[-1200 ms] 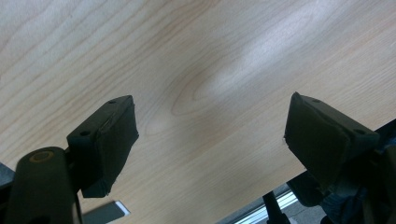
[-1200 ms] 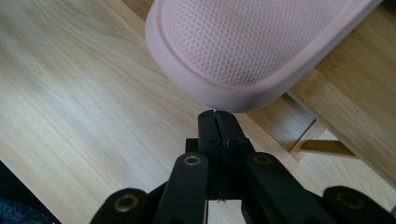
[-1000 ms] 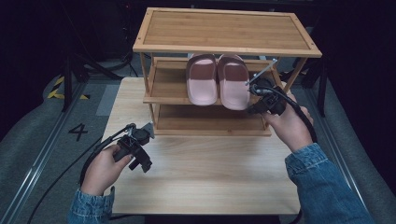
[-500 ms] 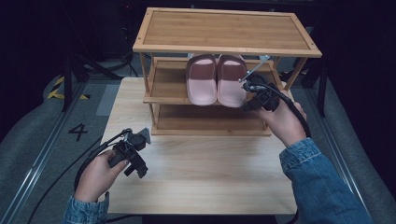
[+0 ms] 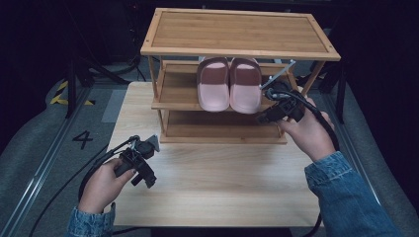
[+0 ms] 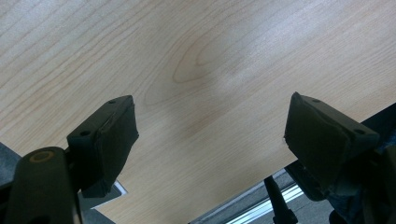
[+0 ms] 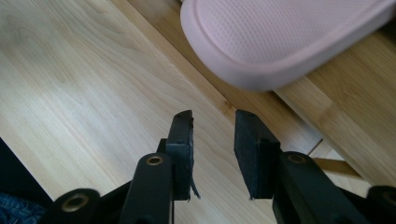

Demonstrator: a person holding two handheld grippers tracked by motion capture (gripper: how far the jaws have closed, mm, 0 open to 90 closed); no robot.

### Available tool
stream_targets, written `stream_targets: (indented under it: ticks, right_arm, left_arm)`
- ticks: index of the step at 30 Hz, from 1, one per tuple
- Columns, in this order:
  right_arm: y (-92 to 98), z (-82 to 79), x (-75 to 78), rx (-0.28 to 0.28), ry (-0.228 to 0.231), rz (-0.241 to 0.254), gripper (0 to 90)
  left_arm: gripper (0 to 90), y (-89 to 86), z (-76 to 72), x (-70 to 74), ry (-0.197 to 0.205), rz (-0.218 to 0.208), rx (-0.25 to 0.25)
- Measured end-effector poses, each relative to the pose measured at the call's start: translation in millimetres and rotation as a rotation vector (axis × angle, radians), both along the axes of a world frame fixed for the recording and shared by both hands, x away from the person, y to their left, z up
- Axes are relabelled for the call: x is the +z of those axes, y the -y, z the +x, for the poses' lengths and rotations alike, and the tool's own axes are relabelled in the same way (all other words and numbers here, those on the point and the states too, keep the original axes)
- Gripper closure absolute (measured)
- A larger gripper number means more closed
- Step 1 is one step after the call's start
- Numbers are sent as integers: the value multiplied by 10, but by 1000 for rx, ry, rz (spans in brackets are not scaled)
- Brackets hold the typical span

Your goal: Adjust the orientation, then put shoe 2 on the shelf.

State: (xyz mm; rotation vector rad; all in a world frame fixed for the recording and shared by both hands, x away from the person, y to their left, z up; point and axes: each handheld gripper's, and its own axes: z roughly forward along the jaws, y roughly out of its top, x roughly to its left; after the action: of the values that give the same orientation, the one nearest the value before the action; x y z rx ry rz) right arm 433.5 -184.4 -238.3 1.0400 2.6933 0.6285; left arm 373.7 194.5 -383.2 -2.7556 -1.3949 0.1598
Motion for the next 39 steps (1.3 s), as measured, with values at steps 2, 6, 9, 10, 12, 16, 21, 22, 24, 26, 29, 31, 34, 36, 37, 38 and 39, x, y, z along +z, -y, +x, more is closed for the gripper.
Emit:
stream_targets:
  ticks: [2, 6, 9, 10, 12, 16, 21, 22, 24, 26, 29, 31, 34, 36, 37, 38, 39]
  right_arm:
    - [44, -38, 13, 2, 3, 0, 662]
    - [159, -127, 22, 1, 6, -1, 642]
    - [238, -177, 17, 0, 7, -8, 634]
    - [274, -189, 14, -2, 7, -13, 632]
    - [339, -224, 2, -9, 4, -13, 625]
    - [484, -299, -48, -29, -7, -23, 616]
    - [682, -385, -149, -66, -23, -23, 609]
    - [744, -414, -197, -79, -31, -25, 605]
    - [779, -431, -226, -86, -37, -25, 605]
    - [854, -464, -303, -90, -49, -21, 604]
    - [937, -510, -431, -102, -69, -28, 599]
    - [993, -535, -520, -109, -79, -35, 596]
    - [1078, -570, -661, -127, -111, -25, 593]
    - [1095, -578, -714, -128, -121, -28, 589]
    - [1104, -583, -756, -129, -125, -40, 582]
    - [1108, -585, -795, -128, -129, -42, 579]
    - [1113, -588, -831, -129, -135, -44, 578]
  left_arm:
    - [176, -2, 2, 7, 4, 5, -7]
    - [176, 2, -1, 9, 6, 2, -11]
    - [176, 12, -17, 25, 13, 3, -28]
    - [177, 15, -24, 32, 16, 0, -36]
    - [175, 17, -31, 38, 14, -1, -42]
    - [175, 31, -16, 37, 15, 3, -49]
    - [175, 74, 7, 30, 15, 8, -60]
    - [176, 88, 14, 26, 12, 14, -64]
    - [178, 92, 16, 22, 6, 9, -60]
    - [176, 97, 24, 22, 12, 11, -60]
    - [175, 99, 30, 21, 8, 8, -60]
    - [175, 102, 30, 18, 6, 9, -57]
    - [176, 114, 23, 8, 4, 10, -54]
    - [175, 122, 26, 6, 9, 20, -63]
    - [176, 126, 25, 4, 13, 25, -61]
    - [176, 127, 26, 2, 12, 25, -60]
    - [177, 127, 28, 0, 10, 27, -60]
